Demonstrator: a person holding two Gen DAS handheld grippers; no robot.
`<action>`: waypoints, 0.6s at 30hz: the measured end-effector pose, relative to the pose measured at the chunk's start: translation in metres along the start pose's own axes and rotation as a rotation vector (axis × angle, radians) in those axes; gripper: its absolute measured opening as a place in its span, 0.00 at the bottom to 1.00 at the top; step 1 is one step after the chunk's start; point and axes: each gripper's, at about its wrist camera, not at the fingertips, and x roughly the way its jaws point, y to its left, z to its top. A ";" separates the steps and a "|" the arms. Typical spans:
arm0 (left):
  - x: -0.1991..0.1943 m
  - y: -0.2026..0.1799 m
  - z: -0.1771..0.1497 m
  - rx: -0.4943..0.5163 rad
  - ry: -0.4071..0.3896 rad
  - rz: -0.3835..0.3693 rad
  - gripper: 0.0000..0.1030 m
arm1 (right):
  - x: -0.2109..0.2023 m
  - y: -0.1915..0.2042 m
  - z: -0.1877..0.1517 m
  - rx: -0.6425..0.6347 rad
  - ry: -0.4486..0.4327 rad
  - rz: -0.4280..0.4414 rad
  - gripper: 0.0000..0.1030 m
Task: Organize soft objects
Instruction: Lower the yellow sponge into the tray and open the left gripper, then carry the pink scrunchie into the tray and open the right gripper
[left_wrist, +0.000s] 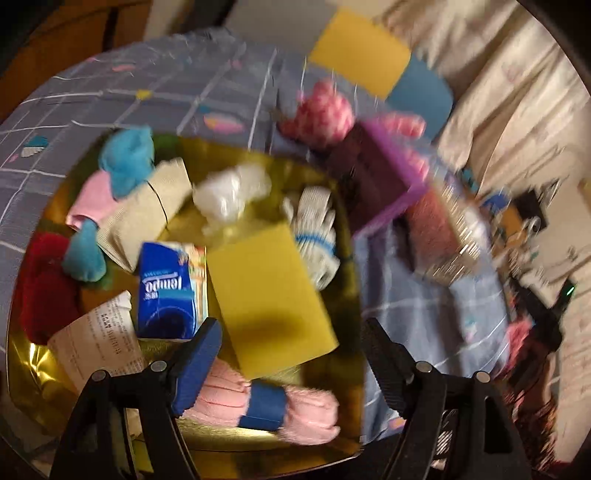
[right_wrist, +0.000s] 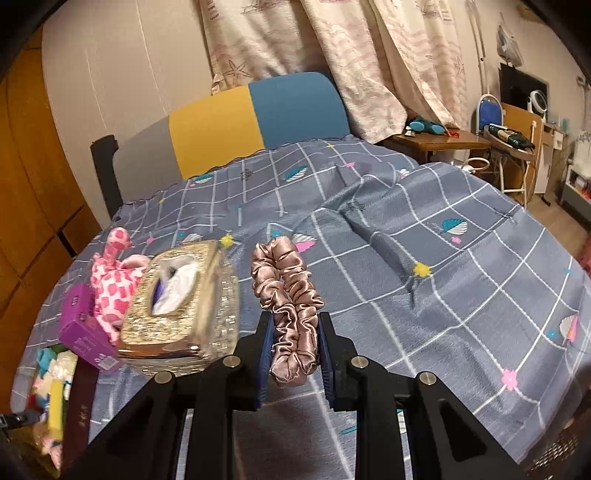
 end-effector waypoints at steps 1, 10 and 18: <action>-0.010 0.002 -0.001 -0.017 -0.043 -0.024 0.76 | -0.003 0.004 0.000 -0.002 -0.004 0.014 0.23; -0.044 -0.006 -0.012 -0.040 -0.259 -0.016 0.75 | -0.028 0.079 0.002 -0.087 -0.041 0.175 0.23; -0.060 -0.020 -0.027 0.035 -0.314 0.124 0.75 | -0.035 0.166 -0.012 -0.204 0.008 0.319 0.23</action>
